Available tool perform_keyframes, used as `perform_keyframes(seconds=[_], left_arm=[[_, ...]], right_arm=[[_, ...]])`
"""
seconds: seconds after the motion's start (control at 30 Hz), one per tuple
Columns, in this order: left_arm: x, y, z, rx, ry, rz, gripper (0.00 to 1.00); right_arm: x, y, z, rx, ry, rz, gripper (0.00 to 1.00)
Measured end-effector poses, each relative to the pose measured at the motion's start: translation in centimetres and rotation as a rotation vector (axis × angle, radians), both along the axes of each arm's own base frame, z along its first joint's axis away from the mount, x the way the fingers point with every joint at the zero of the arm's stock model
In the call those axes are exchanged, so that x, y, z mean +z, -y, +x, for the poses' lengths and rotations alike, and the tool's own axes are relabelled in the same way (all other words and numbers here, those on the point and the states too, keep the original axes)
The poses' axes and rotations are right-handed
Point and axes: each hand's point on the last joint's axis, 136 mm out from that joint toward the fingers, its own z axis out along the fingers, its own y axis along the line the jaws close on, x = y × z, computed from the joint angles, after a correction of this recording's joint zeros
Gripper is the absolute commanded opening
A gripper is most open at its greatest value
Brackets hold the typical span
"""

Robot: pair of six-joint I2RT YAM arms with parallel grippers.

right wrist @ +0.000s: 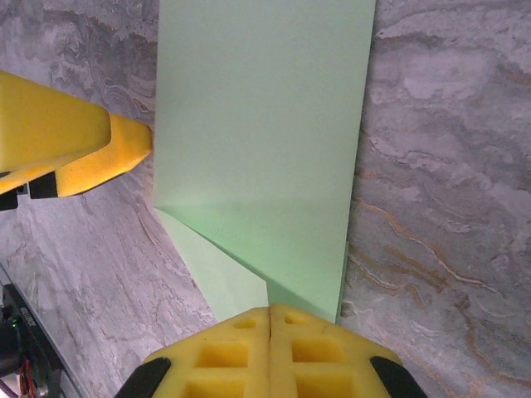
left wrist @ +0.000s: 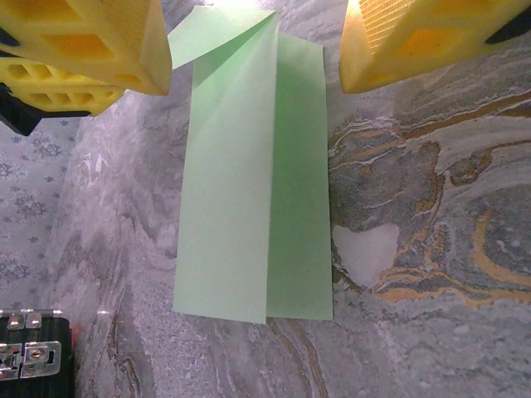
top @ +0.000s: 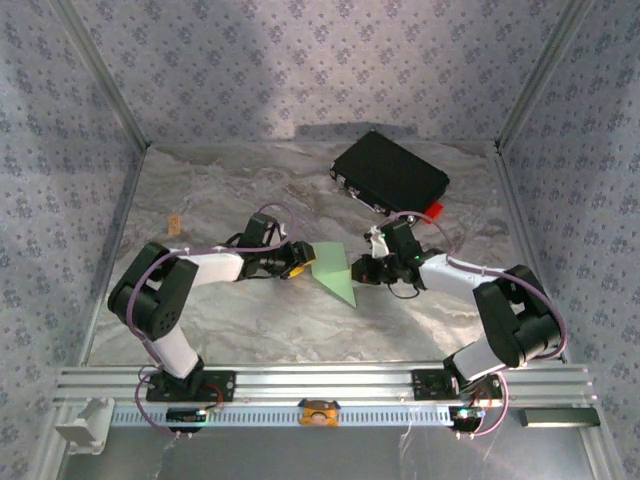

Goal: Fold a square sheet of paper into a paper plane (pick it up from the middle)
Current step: Fourth fold the wing at the center of the table.

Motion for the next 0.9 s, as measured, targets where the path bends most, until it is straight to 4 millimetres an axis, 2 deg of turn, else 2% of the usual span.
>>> perform_keyframes(seconds=[0.13, 0.4, 0.57, 0.73, 0.9], left_arm=[[-0.1, 0.0, 0.0, 0.000, -0.002, -0.001, 0.56], [-0.5, 0.7, 0.9, -0.001, -0.024, -0.021, 0.50], [-0.4, 1.2, 1.3, -0.007, -0.026, -0.041, 0.38], [-0.6, 1.4, 1.4, -0.011, -0.031, -0.051, 0.36], [-0.3, 1.6, 1.6, -0.010, -0.023, -0.065, 0.27]], right_arm=[[0.4, -0.2, 0.2, 0.000, 0.008, 0.028, 0.03], [0.5, 0.1, 0.3, -0.011, 0.011, 0.059, 0.03], [0.1, 0.3, 0.0, -0.021, 0.000, 0.063, 0.03], [0.2, 0.4, 0.2, -0.027, 0.002, 0.067, 0.04], [0.2, 0.4, 0.2, -0.031, -0.001, 0.067, 0.09]])
